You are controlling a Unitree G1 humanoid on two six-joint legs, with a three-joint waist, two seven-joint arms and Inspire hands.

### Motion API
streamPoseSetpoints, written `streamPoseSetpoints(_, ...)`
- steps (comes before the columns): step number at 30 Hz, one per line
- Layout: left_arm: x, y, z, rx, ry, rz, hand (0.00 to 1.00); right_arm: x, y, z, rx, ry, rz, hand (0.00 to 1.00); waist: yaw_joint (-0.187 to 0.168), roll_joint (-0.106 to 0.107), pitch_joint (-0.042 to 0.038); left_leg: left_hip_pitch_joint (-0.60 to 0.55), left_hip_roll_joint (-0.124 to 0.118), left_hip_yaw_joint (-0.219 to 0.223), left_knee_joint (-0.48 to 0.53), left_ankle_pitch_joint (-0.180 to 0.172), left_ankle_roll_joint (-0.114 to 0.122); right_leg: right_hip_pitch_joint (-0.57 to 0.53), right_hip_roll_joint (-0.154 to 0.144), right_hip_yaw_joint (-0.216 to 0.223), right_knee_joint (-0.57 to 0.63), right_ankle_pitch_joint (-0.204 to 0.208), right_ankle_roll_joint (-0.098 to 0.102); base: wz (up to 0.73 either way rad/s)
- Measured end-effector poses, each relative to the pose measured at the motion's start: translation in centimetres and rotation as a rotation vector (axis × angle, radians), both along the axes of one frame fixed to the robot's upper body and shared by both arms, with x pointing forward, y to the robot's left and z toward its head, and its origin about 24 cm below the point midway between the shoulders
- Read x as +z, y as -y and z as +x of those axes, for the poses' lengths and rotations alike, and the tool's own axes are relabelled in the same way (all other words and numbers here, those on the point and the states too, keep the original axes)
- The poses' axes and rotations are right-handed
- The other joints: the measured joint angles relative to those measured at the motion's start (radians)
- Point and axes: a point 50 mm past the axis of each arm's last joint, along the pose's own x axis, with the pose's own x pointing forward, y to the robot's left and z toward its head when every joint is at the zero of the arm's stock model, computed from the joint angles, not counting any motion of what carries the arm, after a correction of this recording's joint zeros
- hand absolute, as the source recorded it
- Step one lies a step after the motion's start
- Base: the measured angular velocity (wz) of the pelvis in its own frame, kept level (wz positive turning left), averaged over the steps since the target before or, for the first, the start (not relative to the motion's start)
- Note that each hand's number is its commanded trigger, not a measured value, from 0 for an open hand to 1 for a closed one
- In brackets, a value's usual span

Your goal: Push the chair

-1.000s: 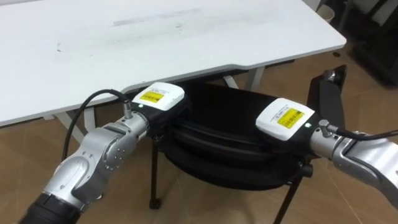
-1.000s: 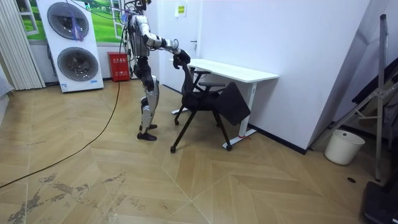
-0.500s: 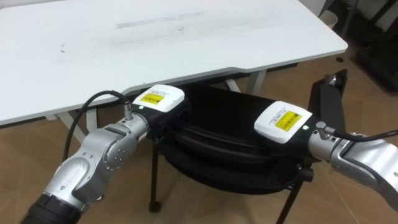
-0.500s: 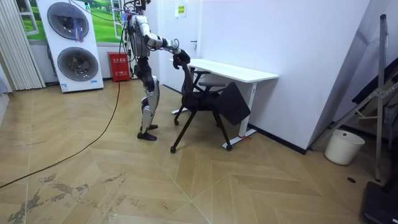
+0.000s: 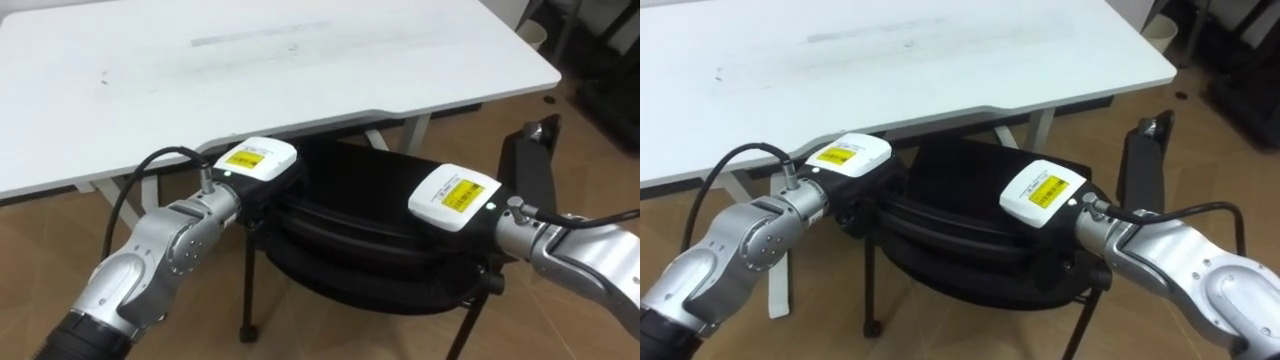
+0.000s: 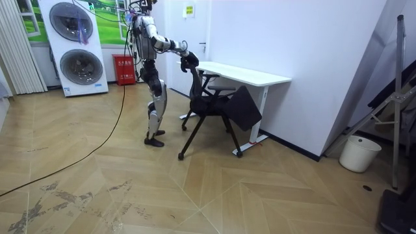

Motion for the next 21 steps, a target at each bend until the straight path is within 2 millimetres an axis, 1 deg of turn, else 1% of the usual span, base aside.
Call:
streamPoseSetpoints(2, 0.1, 0.0, 0.0, 0.001, -0.01, -0.016, 0.0, -0.1, 0.1, 0.0, -0.007, -0.01, 0.011, 0.0, 0.003, 0.003, -0.0038, 0.0, -0.001, 0.001, 0.0, 0.005, 0.002, 0.002, -0.002, -0.007, 0.0, 0.0, 0.0, 0.11)
streamPoseSetpoints(3, 0.4, 0.1, 0.0, -0.007, -0.017, -0.038, 0.0, -0.2, 0.3, 0.1, -0.022, -0.025, 0.023, 0.0, 0.009, 0.008, -0.0114, 0.001, -0.003, 0.005, 0.0, 0.009, 0.005, 0.006, -0.003, -0.009, 0.0, 0.0, 0.0, 0.21)
streamPoseSetpoints(4, 0.7, 0.3, -0.1, -0.019, -0.027, -0.067, 0.0, -0.4, 0.5, 0.2, -0.045, -0.033, 0.031, 0.0, 0.025, 0.015, -0.0233, 0.003, -0.006, 0.007, -0.001, 0.014, 0.012, 0.008, -0.004, -0.004, 0.001, -0.001, 0.001, 0.19)
streamPoseSetpoints(5, 0.8, 0.4, -0.1, -0.029, -0.028, -0.088, 0.0, -0.3, 0.6, 0.3, -0.056, -0.033, 0.041, 0.0, 0.037, 0.018, -0.0282, 0.003, -0.007, 0.007, -0.001, 0.017, 0.015, 0.008, -0.005, 0.004, 0.001, -0.002, 0.003, 0.11)
streamPoseSetpoints(6, 1.2, 0.7, -0.2, -0.044, -0.024, -0.118, 0.0, -0.1, 0.2, 0.6, -0.083, -0.032, 0.098, 0.0, 0.059, 0.021, -0.0366, 0.003, -0.01, 0.007, 0.002, 0.023, 0.021, 0.008, -0.003, 0.041, 0.002, -0.009, 0.015, 0.09)
streamPoseSetpoints(7, 1.7, 0.8, -0.2, -0.05, -0.026, -0.145, 0.0, 0.6, -0.5, 1.3, -0.103, -0.012, 0.17, 0.0, 0.069, 0.027, -0.0441, 0.002, -0.011, 0.007, 0.009, 0.023, 0.022, 0.008, 0.007, 0.109, 0.005, -0.016, 0.028, 0.17)
streamPoseSetpoints(8, 1.9, 0.9, -0.2, -0.054, -0.027, -0.156, 0.0, 0.9, -0.7, 1.5, -0.103, -0.006, 0.192, 0.0, 0.072, 0.029, -0.0481, 0.002, -0.013, 0.008, 0.02, 0.022, 0.022, 0.007, 0.012, 0.143, 0.006, -0.018, 0.03, 0.36)
streamPoseSetpoints(9, 2.4, 1.0, -0.3, -0.063, -0.024, -0.191, 0.0, 1.7, -1.0, 2.0, -0.118, 0.004, 0.262, 0.0, 0.078, 0.03, -0.0489, -0.002, -0.028, 0.01, 0.055, 0.014, 0.028, 0.008, 0.013, 0.196, 0.008, -0.025, 0.043, 0.34)
streamPoseSetpoints(10, 2.7, 1.0, -0.3, -0.065, -0.022, -0.195, 0.0, 2.4, -1.4, 2.6, -0.135, 0.034, 0.313, 0.0, 0.087, 0.026, -0.0475, -0.015, -0.044, 0.016, 0.105, -0.011, 0.042, 0.008, 0.011, 0.236, 0.022, -0.032, 0.055, 0.26)
streamPoseSetpoints(11, 2.7, 0.9, -0.2, -0.061, -0.022, -0.194, 0.0, 2.8, -1.6, 2.9, -0.142, 0.053, 0.337, 0.0, 0.093, 0.025, -0.0472, -0.019, -0.044, 0.02, 0.129, -0.026, 0.043, 0.01, 0.013, 0.248, 0.022, -0.032, 0.056, 0.07)
streamPoseSetpoints(12, 2.8, 0.6, -0.1, -0.044, -0.024, -0.192, 0.0, 3.6, -1.9, 3.3, -0.152, 0.095, 0.382, 0.0, 0.106, 0.028, -0.0484, -0.024, -0.047, 0.032, 0.166, -0.053, 0.041, 0.013, 0.014, 0.242, 0.021, -0.032, 0.056, 0.0)
streamPoseSetpoints(13, 2.9, 0.2, 0.0, -0.023, -0.029, -0.188, 0.0, 4.2, -2.1, 3.6, -0.158, 0.132, 0.414, 0.0, 0.114, 0.027, -0.0477, -0.026, -0.047, 0.033, 0.184, -0.071, 0.041, 0.014, 0.014, 0.212, 0.018, -0.034, 0.054, 0.04)
streamPoseSetpoints(14, 2.9, 0.0, 0.1, -0.012, -0.032, -0.184, 0.0, 4.5, -2.2, 3.7, -0.159, 0.147, 0.423, 0.0, 0.113, 0.024, -0.046, -0.026, -0.047, 0.033, 0.183, -0.078, 0.048, 0.016, 0.014, 0.196, 0.018, -0.038, 0.048, 0.2)
streamPoseSetpoints(15, 3.0, -0.3, 0.2, 0.007, -0.036, -0.182, 0.0, 5.0, -2.2, 3.9, -0.17, 0.177, 0.445, 0.0, 0.112, 0.021, -0.0397, -0.031, -0.051, 0.03, 0.181, -0.09, 0.051, 0.02, 0.015, 0.164, 0.02, -0.043, 0.036, 0.4)
streamPoseSetpoints(16, 2.9, -0.5, 0.2, 0.017, -0.05, -0.174, 0.0, 5.2, -2.1, 4.0, -0.187, 0.198, 0.46, 0.0, 0.104, 0.017, -0.0342, -0.035, -0.053, 0.029, 0.175, -0.095, 0.06, 0.015, 0.016, 0.158, 0.025, -0.043, 0.035, 0.4)
streamPoseSetpoints(17, 2.9, -0.5, 0.2, 0.02, -0.056, -0.172, 0.0, 5.2, -2.0, 4.0, -0.193, 0.204, 0.46, 0.0, 0.103, 0.009, -0.0296, -0.04, -0.054, 0.029, 0.175, -0.096, 0.062, 0.01, 0.016, 0.162, 0.026, -0.043, 0.035, 0.24)
streamPoseSetpoints(18, 2.8, -0.5, 0.2, 0.022, -0.067, -0.168, 0.0, 5.3, -1.9, 4.1, -0.203, 0.217, 0.454, 0.0, 0.107, 0.002, -0.0242, -0.059, -0.053, 0.025, 0.176, -0.102, 0.069, -0.003, 0.02, 0.165, 0.024, -0.041, 0.032, 0.08)
streamPoseSetpoints(19, 2.7, -0.6, 0.2, 0.027, -0.079, -0.161, 0.0, 5.3, -1.8, 4.1, -0.207, 0.226, 0.445, 0.0, 0.11, 0.001, -0.0234, -0.08, -0.054, 0.014, 0.179, -0.106, 0.077, -0.016, 0.022, 0.167, 0.02, -0.035, 0.026, 0.1)
streamPoseSetpoints(20, 2.7, -0.7, 0.2, 0.03, -0.084, -0.159, 0.0, 5.3, -1.8, 4.1, -0.209, 0.229, 0.442, 0.0, 0.111, 0.004, -0.0224, -0.087, -0.057, 0.004, 0.178, -0.107, 0.079, -0.022, 0.024, 0.174, 0.021, -0.028, 0.023, 0.17)
streamPoseSetpoints(21, 2.6, -0.7, 0.2, 0.031, -0.092, -0.155, 0.0, 5.3, -1.8, 4.2, -0.213, 0.23, 0.442, 0.0, 0.11, 0.01, -0.0227, -0.095, -0.066, -0.007, 0.174, -0.106, 0.087, -0.033, 0.034, 0.235, 0.022, -0.014, 0.02, 0.24)
